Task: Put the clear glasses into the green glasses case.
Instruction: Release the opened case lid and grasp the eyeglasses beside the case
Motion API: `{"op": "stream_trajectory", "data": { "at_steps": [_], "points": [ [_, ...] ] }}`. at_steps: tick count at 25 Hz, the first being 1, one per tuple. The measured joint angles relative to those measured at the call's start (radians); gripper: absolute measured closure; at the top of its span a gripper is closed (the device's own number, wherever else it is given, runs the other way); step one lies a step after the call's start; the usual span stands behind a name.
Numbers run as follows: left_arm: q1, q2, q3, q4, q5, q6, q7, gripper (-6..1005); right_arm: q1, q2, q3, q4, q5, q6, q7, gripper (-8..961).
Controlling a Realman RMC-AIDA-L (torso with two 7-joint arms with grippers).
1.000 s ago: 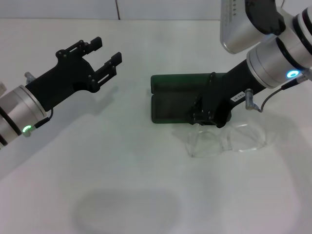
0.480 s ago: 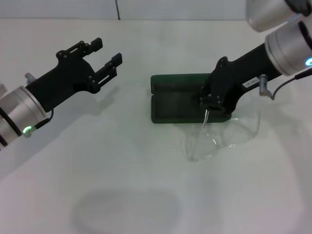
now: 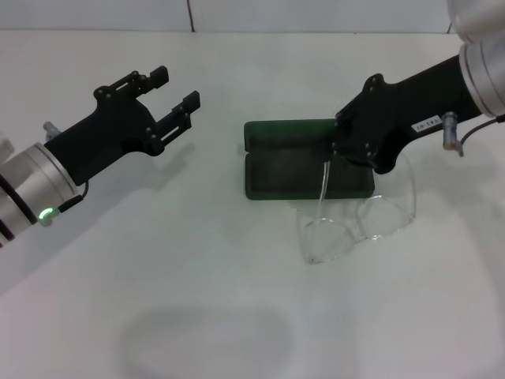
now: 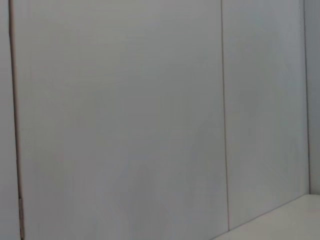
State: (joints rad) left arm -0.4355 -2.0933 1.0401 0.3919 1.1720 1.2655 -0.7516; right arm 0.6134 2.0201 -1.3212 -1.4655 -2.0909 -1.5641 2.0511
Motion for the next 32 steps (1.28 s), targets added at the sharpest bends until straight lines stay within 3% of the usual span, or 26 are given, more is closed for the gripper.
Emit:
{"op": "stream_trajectory", "data": {
  "at_steps": [8,16,19,22,27,32],
  "points": [
    [0.000,0.000,-0.001,-0.012,-0.006,0.000,0.015,406,-0.064,0.001,0.036,-0.033,0.077,0.077,-0.065,792],
    [-0.001,0.000,-0.006,-0.013,-0.007,0.000,0.015,406,-0.212,-0.001,0.156,-0.011,0.360,0.058,-0.305,743],
    [-0.001,-0.001,-0.006,-0.013,-0.008,0.000,0.015,406,-0.296,-0.003,0.187,0.108,0.529,0.039,-0.526,650],
    [-0.001,-0.001,-0.006,-0.013,-0.009,0.000,0.015,406,-0.332,-0.004,0.254,0.250,0.610,-0.004,-0.679,520],
    [-0.003,-0.002,-0.006,-0.013,-0.014,0.000,0.015,407,-0.329,-0.012,0.421,0.501,0.598,-0.052,-0.806,523],
    [-0.005,-0.002,-0.006,-0.013,-0.024,0.000,0.020,407,-0.327,-0.021,0.473,0.650,0.554,-0.052,-0.928,526]
  ]
}}
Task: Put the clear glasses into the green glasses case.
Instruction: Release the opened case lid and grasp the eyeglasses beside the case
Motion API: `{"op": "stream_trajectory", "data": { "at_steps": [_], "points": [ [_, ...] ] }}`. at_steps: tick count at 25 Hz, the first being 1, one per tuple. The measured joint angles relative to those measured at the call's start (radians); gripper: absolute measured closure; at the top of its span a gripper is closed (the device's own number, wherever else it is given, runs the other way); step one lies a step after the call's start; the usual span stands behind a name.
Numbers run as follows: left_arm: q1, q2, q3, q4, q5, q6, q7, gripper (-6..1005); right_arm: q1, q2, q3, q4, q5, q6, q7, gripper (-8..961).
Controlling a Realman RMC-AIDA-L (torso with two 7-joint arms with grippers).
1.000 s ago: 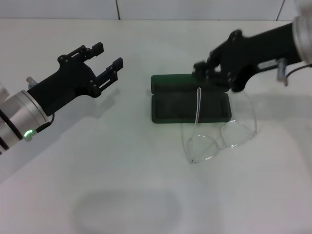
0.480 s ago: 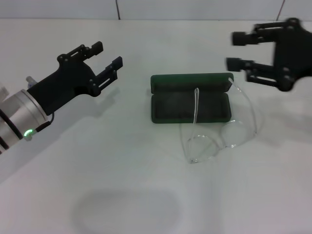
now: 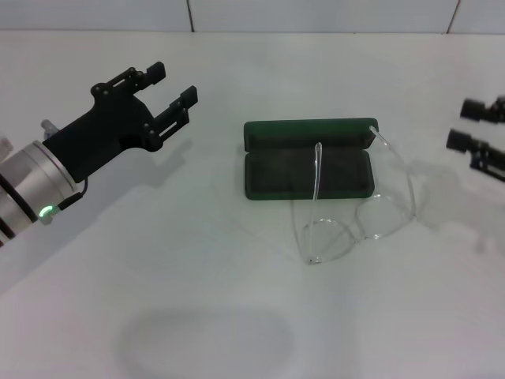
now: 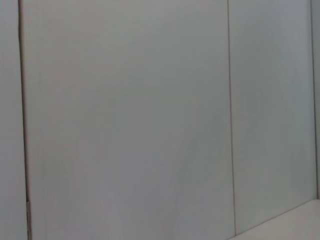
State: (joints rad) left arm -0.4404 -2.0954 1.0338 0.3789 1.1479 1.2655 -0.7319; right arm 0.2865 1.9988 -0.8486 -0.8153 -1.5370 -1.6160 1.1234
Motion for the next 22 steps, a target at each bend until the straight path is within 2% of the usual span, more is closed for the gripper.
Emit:
{"op": "stream_trajectory", "data": {
  "at_steps": [7,15,22],
  "points": [
    [-0.002,0.000,0.005,0.000,-0.004,0.000,0.005,407,0.009,0.003,0.004,0.145,-0.048,0.032,-0.115,532],
    [-0.003,0.000,0.006,-0.007,-0.004,0.003,0.005,407,0.089,0.022,-0.005,0.369,-0.042,0.164,-0.272,541],
    [-0.014,0.000,0.008,-0.007,0.000,0.000,0.006,407,0.138,0.023,-0.031,0.423,-0.051,0.224,-0.285,549]
  ]
}}
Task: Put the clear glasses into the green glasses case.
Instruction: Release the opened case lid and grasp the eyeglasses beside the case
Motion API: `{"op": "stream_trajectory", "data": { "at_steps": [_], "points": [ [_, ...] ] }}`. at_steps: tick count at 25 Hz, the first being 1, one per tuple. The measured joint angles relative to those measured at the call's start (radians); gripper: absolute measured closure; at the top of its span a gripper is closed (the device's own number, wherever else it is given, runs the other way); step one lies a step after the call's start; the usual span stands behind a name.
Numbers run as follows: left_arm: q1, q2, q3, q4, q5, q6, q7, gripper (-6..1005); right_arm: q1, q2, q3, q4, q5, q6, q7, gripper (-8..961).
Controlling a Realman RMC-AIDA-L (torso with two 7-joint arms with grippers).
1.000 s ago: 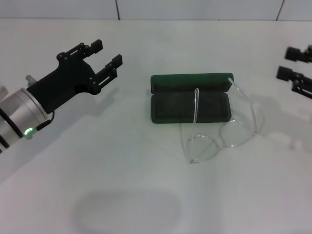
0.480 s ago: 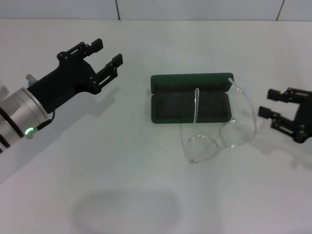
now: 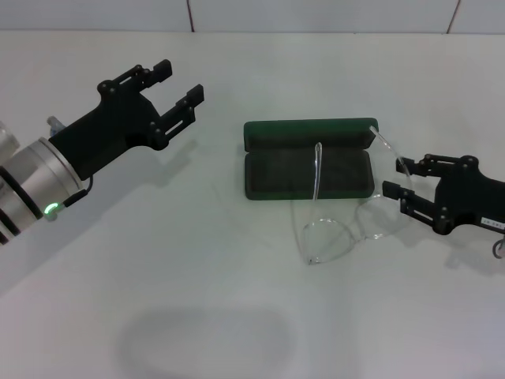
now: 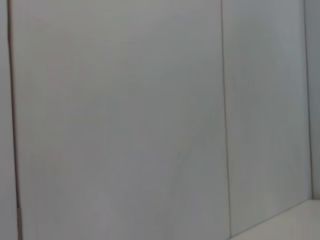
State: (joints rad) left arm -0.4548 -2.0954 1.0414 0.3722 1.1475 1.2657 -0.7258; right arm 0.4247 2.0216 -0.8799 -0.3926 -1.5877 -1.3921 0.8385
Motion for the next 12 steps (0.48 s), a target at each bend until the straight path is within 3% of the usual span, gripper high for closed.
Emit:
{"op": "stream_trajectory", "data": {
  "at_steps": [9,12],
  "points": [
    [0.001,0.000,0.000,-0.001,0.001,0.000,0.000,407,-0.008,0.000,-0.010,0.002,0.007,0.009,-0.005,560],
    [0.001,0.000,0.001,-0.001,0.003,0.000,0.000,407,-0.012,-0.001,-0.006,0.002,0.007,0.015,-0.001,752]
  ]
}}
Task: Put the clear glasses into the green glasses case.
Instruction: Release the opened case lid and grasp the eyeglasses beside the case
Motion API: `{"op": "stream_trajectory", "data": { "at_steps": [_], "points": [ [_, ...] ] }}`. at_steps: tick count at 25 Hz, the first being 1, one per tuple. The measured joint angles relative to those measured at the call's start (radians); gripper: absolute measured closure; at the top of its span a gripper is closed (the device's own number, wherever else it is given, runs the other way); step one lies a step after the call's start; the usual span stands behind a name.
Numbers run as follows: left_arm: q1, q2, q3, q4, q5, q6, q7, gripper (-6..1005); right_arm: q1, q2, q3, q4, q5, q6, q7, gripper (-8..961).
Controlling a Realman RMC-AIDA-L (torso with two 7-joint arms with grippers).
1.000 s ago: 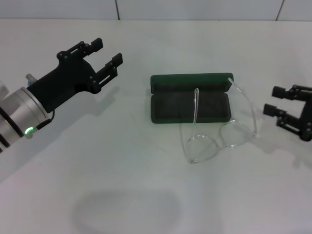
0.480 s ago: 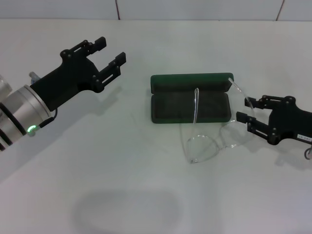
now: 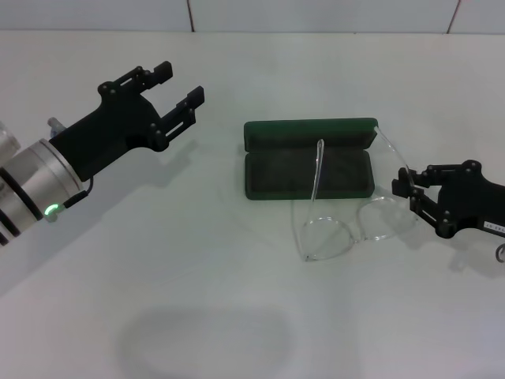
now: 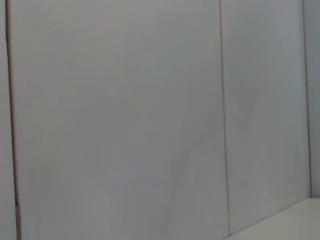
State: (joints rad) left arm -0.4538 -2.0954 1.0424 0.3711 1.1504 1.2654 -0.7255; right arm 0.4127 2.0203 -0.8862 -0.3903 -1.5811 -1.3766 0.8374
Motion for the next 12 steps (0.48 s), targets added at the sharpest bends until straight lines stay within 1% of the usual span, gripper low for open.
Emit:
{"op": "stream_trajectory", "data": {
  "at_steps": [6,8,12],
  "points": [
    [0.000,0.000,0.001,0.000,0.002,0.003,0.000,408,-0.002,-0.001,0.002,-0.001,0.002,0.013,0.037,817],
    [0.002,0.000,0.001,0.000,0.003,0.006,0.000,408,0.000,-0.005,-0.002,-0.007,-0.001,0.000,0.092,841],
    [0.004,0.000,0.003,0.000,0.004,0.008,0.000,408,0.011,-0.022,-0.007,-0.023,-0.010,-0.049,0.215,885]
  ]
}}
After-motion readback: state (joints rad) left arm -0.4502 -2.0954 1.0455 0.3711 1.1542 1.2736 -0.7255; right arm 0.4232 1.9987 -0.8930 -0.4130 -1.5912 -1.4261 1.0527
